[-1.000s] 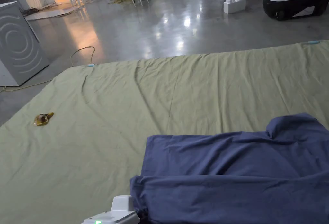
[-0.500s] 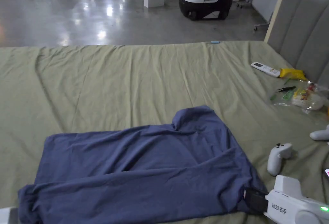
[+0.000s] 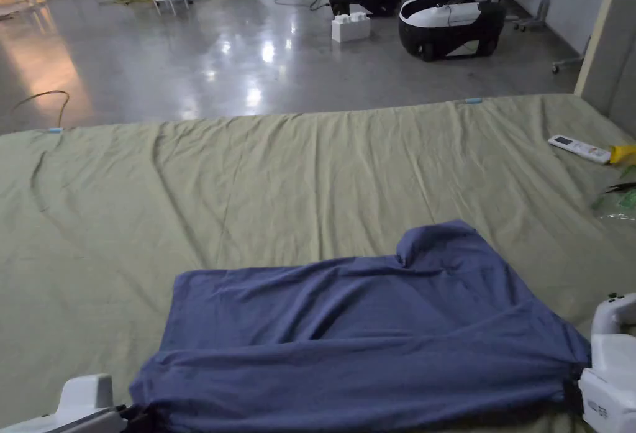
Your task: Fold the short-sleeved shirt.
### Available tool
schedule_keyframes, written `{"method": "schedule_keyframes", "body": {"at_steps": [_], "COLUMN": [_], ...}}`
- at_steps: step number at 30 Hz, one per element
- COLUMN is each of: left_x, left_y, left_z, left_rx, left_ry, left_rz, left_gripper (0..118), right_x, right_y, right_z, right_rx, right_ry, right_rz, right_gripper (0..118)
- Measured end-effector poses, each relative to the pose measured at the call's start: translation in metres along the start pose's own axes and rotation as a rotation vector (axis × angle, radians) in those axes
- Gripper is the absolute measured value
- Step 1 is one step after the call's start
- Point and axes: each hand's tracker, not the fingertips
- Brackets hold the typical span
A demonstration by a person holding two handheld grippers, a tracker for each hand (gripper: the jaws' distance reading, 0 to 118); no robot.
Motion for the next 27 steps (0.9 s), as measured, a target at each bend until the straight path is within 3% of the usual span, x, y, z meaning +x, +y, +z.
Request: {"method": "schedule_keyframes", "body": {"at_steps": [9, 12, 14, 16, 18, 19, 23, 27], "left_x": [-0.019, -0.020, -0.020, -0.023, -0.027, -0.028, -0.028, -0.004], "left_y": [-0.039, -0.068, -0.082, -0.094, -0.100, -0.103, -0.105, -0.094], "left_z": [0.061, 0.065, 0.055, 0.042, 0.031, 0.030, 0.082, 0.152], "left_rx": [-0.012, -0.042, -0.061, -0.069, -0.086, -0.088, 0.098, 0.304], "left_ry": [-0.006, -0.011, -0.011, 0.001, 0.049, 0.061, 0.053, 0.119], "left_rz": [0.003, 0.017, 0.030, 0.048, 0.068, 0.076, 0.119, -0.025], "left_gripper": [8, 8, 8, 24, 72, 82, 82, 82], "right_x": [0.015, 0.012, 0.009, 0.010, 0.012, 0.016, 0.038, 0.051], "right_y": [-0.054, -0.075, -0.083, -0.086, -0.091, -0.093, -0.090, -0.073], "right_z": [0.067, 0.076, 0.076, 0.063, 0.053, 0.050, 0.072, 0.129], "right_rx": [-0.007, -0.047, -0.046, -0.054, -0.075, -0.076, 0.033, 0.239], "right_ry": [-0.010, -0.021, -0.015, -0.008, -0.010, -0.004, 0.034, 0.132], "right_rz": [0.003, 0.088, 0.089, 0.082, 0.090, 0.082, -0.036, -0.166], "right_gripper": [8, 8, 8, 14, 60, 73, 70, 70]}}
